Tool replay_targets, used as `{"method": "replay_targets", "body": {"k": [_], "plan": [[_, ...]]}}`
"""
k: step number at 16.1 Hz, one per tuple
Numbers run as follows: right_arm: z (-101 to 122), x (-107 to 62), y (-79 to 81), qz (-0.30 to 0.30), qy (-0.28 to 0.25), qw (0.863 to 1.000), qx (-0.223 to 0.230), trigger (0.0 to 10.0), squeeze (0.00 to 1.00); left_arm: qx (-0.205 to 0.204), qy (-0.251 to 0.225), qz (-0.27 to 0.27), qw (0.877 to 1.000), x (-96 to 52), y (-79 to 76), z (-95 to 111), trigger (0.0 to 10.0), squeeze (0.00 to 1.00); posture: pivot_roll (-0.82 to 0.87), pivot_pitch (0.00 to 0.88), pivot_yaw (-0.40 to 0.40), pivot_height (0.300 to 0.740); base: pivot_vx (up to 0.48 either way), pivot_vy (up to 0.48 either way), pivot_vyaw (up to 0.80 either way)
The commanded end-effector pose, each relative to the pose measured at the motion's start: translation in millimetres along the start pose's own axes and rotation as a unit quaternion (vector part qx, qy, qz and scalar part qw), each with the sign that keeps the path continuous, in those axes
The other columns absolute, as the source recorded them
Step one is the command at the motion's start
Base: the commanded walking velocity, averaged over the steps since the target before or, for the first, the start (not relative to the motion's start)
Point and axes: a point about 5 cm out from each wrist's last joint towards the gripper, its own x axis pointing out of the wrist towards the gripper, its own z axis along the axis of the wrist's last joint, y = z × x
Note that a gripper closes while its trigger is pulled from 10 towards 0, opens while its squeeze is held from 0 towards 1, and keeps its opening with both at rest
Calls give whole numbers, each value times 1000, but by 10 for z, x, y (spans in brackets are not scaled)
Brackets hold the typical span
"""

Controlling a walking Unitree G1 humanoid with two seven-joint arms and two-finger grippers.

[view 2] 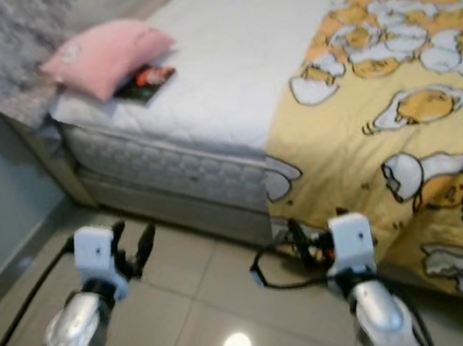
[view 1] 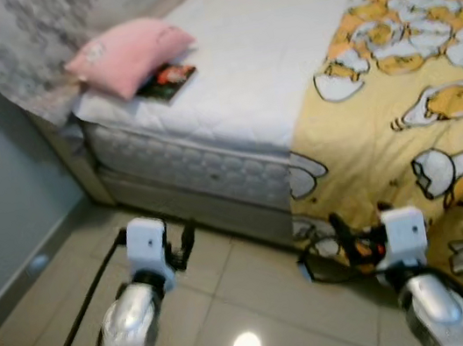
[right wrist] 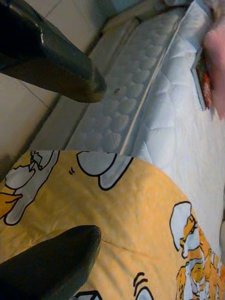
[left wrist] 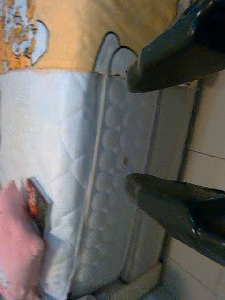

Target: Clean up the room

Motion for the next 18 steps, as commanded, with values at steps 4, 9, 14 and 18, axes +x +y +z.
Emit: {"method": "replay_targets", "body": {"k": [4,9,14,18], "plan": [[4,27,12,7,8,1000,-7,10000,0,10,-2,2,1000,68,-5,44,10000,0,-30,0,24,740,0,0,177],[16,45,-11,-5,0,1000,6,10000,0,27,1,10,1000,72,-26,46,10000,0,-27,0,25,740,0,-480,470],[31,67,-15,4,-1,1000,-6,10000,0,33,0,18,999,79,-28,50,10000,0,-29,0,22,740,0,-478,89],[11,76,-13,9,2,1000,-14,10000,0,20,14,44,999,95,-1,4,10000,0,-31,0,22,740,0,-351,645]]}}
